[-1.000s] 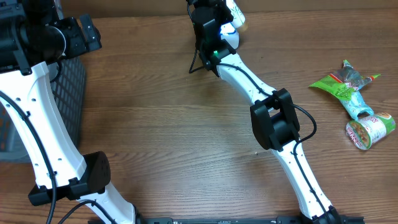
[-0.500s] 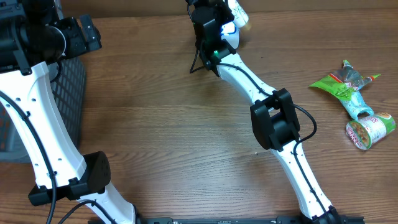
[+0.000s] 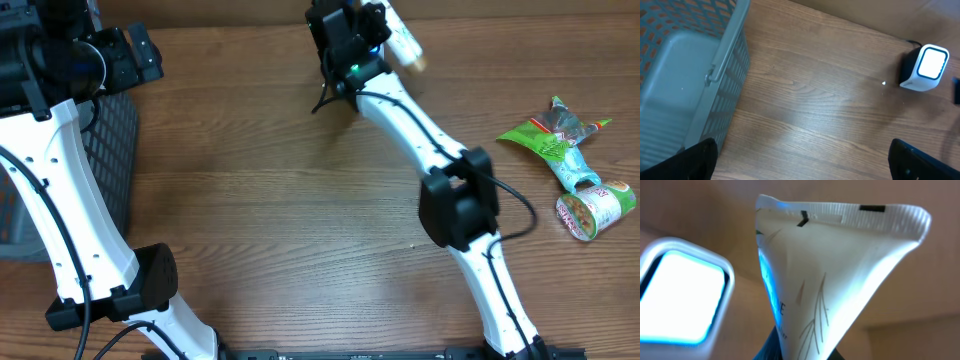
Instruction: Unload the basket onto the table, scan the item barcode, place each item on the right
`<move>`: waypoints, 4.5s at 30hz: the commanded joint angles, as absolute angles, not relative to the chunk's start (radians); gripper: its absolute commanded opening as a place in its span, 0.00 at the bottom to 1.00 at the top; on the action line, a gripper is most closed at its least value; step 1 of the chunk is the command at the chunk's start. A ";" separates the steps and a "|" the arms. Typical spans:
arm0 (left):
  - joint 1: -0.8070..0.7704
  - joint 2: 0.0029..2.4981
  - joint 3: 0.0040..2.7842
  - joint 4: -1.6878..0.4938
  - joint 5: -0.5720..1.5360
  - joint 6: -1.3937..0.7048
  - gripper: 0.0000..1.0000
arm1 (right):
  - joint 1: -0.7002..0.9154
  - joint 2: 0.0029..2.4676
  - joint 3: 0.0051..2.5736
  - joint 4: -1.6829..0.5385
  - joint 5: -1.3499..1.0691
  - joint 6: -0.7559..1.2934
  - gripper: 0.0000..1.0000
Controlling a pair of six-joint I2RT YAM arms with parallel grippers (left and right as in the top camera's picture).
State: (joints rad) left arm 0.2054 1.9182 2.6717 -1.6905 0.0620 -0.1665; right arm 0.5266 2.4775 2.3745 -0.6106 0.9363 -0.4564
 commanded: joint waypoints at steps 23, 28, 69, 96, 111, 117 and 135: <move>0.207 1.919 2.672 -1.689 0.051 -0.180 1.00 | -0.298 2.025 2.067 -1.543 0.237 0.951 0.04; 0.207 1.919 2.672 -1.689 0.051 -0.180 1.00 | -0.352 2.025 1.972 -1.509 0.245 0.951 0.04; 0.207 1.919 2.672 -1.689 0.051 -0.180 1.00 | -0.160 1.350 2.061 -1.647 0.009 0.289 1.00; 0.207 1.919 2.672 -1.689 0.051 -0.180 1.00 | -0.112 0.145 0.149 0.042 0.077 0.189 1.00; 0.207 1.919 2.672 -1.689 0.051 -0.180 1.00 | -0.110 0.003 0.008 -0.078 0.043 0.189 1.00; 0.207 1.919 2.672 -1.689 0.051 -0.180 1.00 | -0.110 0.003 0.008 -0.078 0.043 0.189 1.00; 0.207 1.923 2.672 -1.689 -0.036 -0.123 1.00 | -0.110 0.003 0.008 -0.078 0.043 0.189 1.00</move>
State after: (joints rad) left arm 0.2054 1.9182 2.6713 -1.6909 0.0269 -0.1543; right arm -0.1169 0.0147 0.0185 -0.0814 0.0490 0.1967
